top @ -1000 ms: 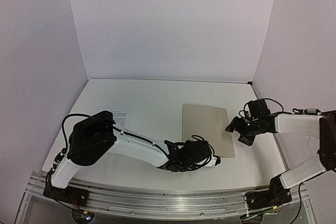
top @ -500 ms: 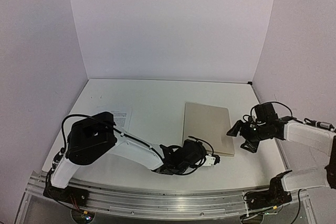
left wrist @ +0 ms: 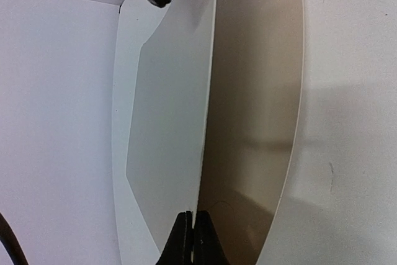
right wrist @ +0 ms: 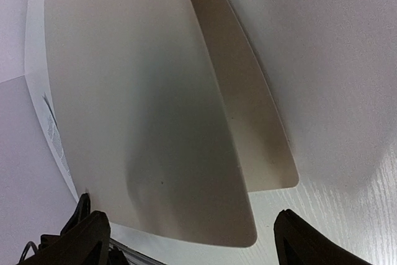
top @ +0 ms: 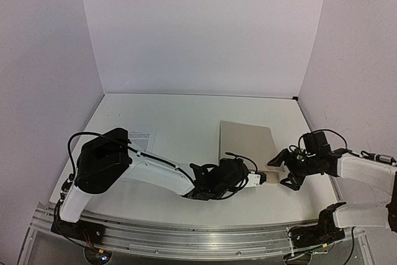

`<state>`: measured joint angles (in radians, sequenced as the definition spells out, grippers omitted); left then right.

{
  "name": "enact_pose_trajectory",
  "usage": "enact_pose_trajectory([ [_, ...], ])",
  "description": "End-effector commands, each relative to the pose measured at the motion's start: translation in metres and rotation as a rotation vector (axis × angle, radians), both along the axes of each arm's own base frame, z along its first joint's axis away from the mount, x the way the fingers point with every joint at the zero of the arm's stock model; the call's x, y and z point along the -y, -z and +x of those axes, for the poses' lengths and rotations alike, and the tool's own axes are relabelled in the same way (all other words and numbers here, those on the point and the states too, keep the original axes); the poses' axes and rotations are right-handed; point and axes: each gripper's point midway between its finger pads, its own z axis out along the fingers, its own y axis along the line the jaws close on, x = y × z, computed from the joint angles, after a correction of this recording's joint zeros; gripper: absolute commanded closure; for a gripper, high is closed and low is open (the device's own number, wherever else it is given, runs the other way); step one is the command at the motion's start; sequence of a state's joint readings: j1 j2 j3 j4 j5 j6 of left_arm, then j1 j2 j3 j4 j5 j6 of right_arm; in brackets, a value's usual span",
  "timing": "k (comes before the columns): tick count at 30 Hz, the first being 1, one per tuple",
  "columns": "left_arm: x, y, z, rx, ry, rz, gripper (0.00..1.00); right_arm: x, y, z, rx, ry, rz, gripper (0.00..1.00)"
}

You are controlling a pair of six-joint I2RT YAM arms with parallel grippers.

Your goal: Put the files into the folder

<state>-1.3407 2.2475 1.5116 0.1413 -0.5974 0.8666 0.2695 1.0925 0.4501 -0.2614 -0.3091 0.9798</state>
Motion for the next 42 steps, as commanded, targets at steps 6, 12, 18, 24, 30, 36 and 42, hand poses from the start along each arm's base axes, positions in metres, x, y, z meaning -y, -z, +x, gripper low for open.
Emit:
enact_pose_trajectory([
  [6, 0.009, -0.028, -0.004, -0.052, 0.013, -0.073, 1.0, -0.004, -0.016, 0.035, 0.144, 0.083, 0.066, 0.54],
  [12, 0.003, -0.012, -0.013, -0.129, 0.024, -0.042, 1.0, -0.006, -0.024, 0.039, 0.193, 0.037, 0.047, 0.98],
  [18, -0.005, -0.022, -0.017, -0.158, 0.05, -0.021, 0.36, 0.003, -0.051, 0.043, 0.234, 0.005, -0.054, 1.0],
  [24, -0.046, -0.03, -0.031, -0.277, 0.067, 0.036, 0.22, 0.013, -0.11, 0.056, 0.326, -0.048, -0.268, 1.0],
  [30, -0.111, -0.037, -0.02, -0.665, -0.06, -0.021, 0.22, 0.002, -0.147, 0.058, 0.362, -0.087, -0.416, 1.0],
  [36, -0.182, -0.019, 0.059, -1.044, -0.415, -0.177, 0.26, -0.057, -0.176, 0.051, 0.431, -0.22, -0.622, 1.0],
  [42, -0.228, -0.007, 0.123, -1.245, -0.687, -0.317, 0.31, -0.109, -0.193, 0.046, 0.433, -0.234, -1.058, 1.0],
])
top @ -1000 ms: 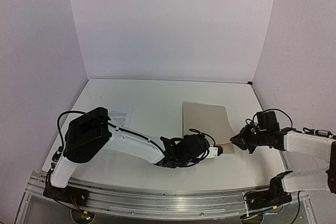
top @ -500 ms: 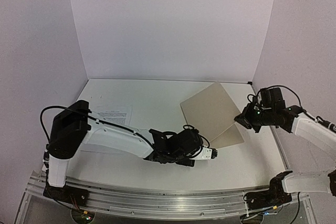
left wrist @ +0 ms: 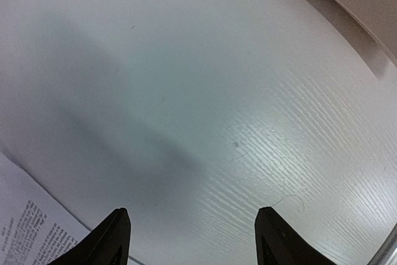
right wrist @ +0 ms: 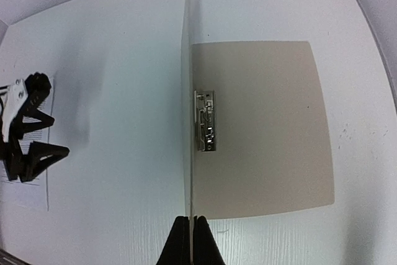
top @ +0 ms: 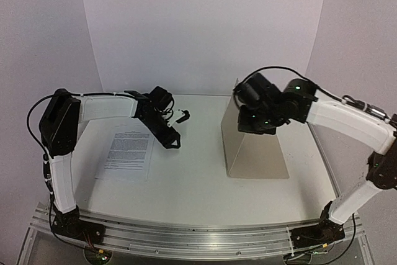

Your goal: Put the files into the folder

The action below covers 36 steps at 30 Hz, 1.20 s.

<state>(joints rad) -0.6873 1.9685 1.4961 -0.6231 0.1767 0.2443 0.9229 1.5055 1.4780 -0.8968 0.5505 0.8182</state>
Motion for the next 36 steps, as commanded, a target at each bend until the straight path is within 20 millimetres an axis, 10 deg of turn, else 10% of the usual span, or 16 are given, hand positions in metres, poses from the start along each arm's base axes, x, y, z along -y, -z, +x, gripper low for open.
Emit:
enact_pose_trajectory([
  [1, -0.01, -0.003, 0.01, -0.228, -0.16, -0.081, 0.31, -0.004, -0.016, -0.006, 0.118, 0.098, -0.363, 1.0],
  [13, -0.048, -0.008, 0.079, -0.251, -0.285, -0.175, 0.32, -0.153, 0.054, -0.022, 0.064, -0.183, -0.403, 0.97],
  [20, -0.074, -0.015, 0.096, -0.205, -0.306, -0.188, 0.32, -0.226, 0.074, -0.033, -0.001, -0.383, -0.177, 0.47],
  [28, -0.117, -0.052, 0.134, -0.077, -0.393, -0.225, 0.27, -0.319, 0.019, -0.073, 0.04, -0.847, 0.167, 0.1],
  [32, -0.143, -0.066, 0.138, -0.046, -0.454, -0.214, 0.25, -0.318, -0.017, -0.064, 0.112, -0.862, 0.262, 0.04],
  [36, -0.169, -0.072, 0.125, -0.056, -0.525, -0.169, 0.21, -0.272, -0.004, 0.005, 0.047, -0.6, 0.316, 0.08],
])
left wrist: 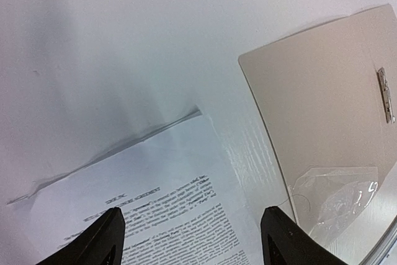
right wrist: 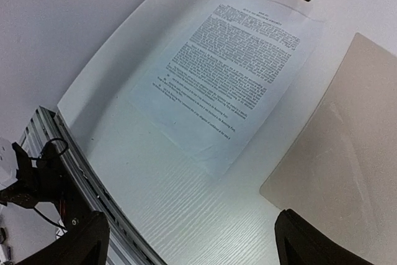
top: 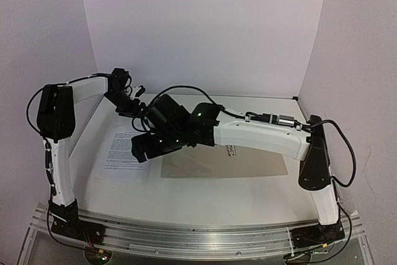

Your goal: Put the files into the folder

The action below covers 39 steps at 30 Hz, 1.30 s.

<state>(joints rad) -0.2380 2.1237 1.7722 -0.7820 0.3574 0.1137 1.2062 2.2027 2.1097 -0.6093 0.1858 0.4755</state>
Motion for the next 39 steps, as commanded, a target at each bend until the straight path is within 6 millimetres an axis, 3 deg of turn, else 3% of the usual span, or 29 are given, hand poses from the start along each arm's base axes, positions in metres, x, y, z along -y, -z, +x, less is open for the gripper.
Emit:
enact_pose_trajectory([
  [1, -0.028, -0.055, -0.01, 0.082, -0.079, 0.036, 0.18, 0.046, -0.039, 0.078, -0.077, 0.25, 0.182, 0.1],
  [3, -0.047, -0.05, -0.02, 0.042, -0.144, 0.051, 0.1, 0.058, -0.015, 0.097, -0.177, 0.35, 0.208, 0.16],
  [6, -0.076, -0.031, -0.042, -0.048, -0.234, 0.054, 0.01, 0.038, 0.003, 0.1, -0.25, 0.309, 0.255, 0.19],
  [10, -0.121, 0.005, -0.067, -0.199, -0.402, 0.045, 0.0, 0.001, 0.03, 0.098, -0.356, 0.23, 0.294, 0.27],
  [13, -0.15, 0.02, -0.08, -0.224, -0.48, 0.023, 0.04, -0.011, 0.053, 0.106, -0.385, 0.246, 0.303, 0.37],
  [19, -0.151, 0.039, -0.093, -0.226, -0.479, 0.017, 0.13, -0.032, 0.089, 0.125, -0.426, 0.285, 0.368, 0.51],
  [23, -0.155, 0.055, -0.101, -0.236, -0.51, 0.035, 0.17, -0.041, 0.119, 0.128, -0.465, 0.3, 0.383, 0.56],
  [32, -0.154, 0.07, -0.105, -0.257, -0.52, 0.032, 0.2, -0.039, 0.154, 0.147, -0.435, 0.4, 0.387, 0.55],
  [39, -0.153, 0.075, -0.106, -0.266, -0.515, 0.024, 0.22, -0.042, 0.179, 0.15, -0.501, 0.414, 0.411, 0.55],
])
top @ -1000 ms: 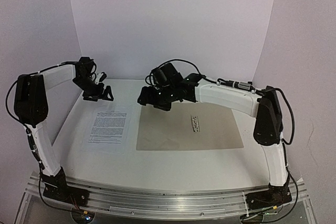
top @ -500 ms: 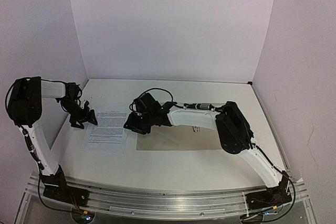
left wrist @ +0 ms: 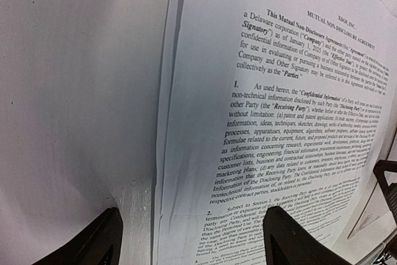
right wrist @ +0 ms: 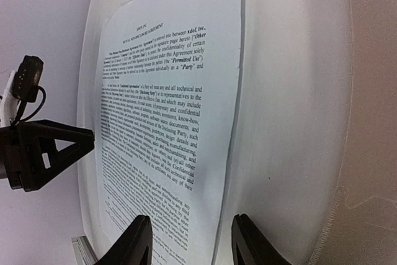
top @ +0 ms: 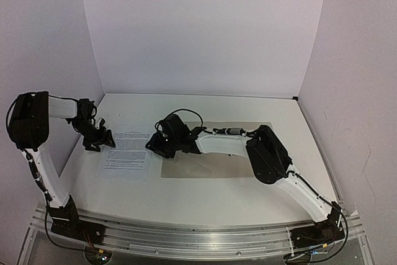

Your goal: Put the files into the folder

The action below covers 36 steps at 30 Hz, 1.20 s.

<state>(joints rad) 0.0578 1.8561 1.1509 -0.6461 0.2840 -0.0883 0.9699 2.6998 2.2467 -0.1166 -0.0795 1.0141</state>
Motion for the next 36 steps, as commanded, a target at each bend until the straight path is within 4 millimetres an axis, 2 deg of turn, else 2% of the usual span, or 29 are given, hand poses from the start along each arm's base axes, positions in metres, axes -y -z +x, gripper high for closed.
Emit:
enact_pose_trajectory([
  [1, -0.001, -0.001, 0.001, 0.016, -0.015, -0.004, 0.23, -0.006, 0.014, 0.008, -0.046, 0.024, 0.059, 0.55],
  [3, 0.0, -0.001, 0.0, 0.016, -0.014, -0.007, 0.23, -0.009, 0.011, 0.008, -0.063, 0.013, 0.105, 0.55],
  [8, 0.0, 0.002, -0.001, 0.01, -0.013, -0.005, 0.23, -0.014, -0.013, 0.015, -0.041, 0.012, 0.194, 0.57],
  [16, 0.001, 0.003, -0.002, 0.008, -0.009, -0.012, 0.24, -0.024, -0.04, 0.013, -0.003, -0.036, 0.285, 0.6],
  [27, 0.002, 0.007, -0.004, 0.001, -0.006, -0.016, 0.24, -0.02, 0.0, 0.009, -0.075, -0.017, 0.253, 0.59],
  [34, 0.003, 0.008, -0.005, -0.001, -0.002, -0.02, 0.25, -0.015, 0.016, 0.007, -0.101, 0.0, 0.229, 0.59],
  [36, 0.003, 0.009, -0.005, -0.002, -0.001, -0.02, 0.25, -0.02, 0.015, 0.004, -0.101, -0.02, 0.24, 0.59],
])
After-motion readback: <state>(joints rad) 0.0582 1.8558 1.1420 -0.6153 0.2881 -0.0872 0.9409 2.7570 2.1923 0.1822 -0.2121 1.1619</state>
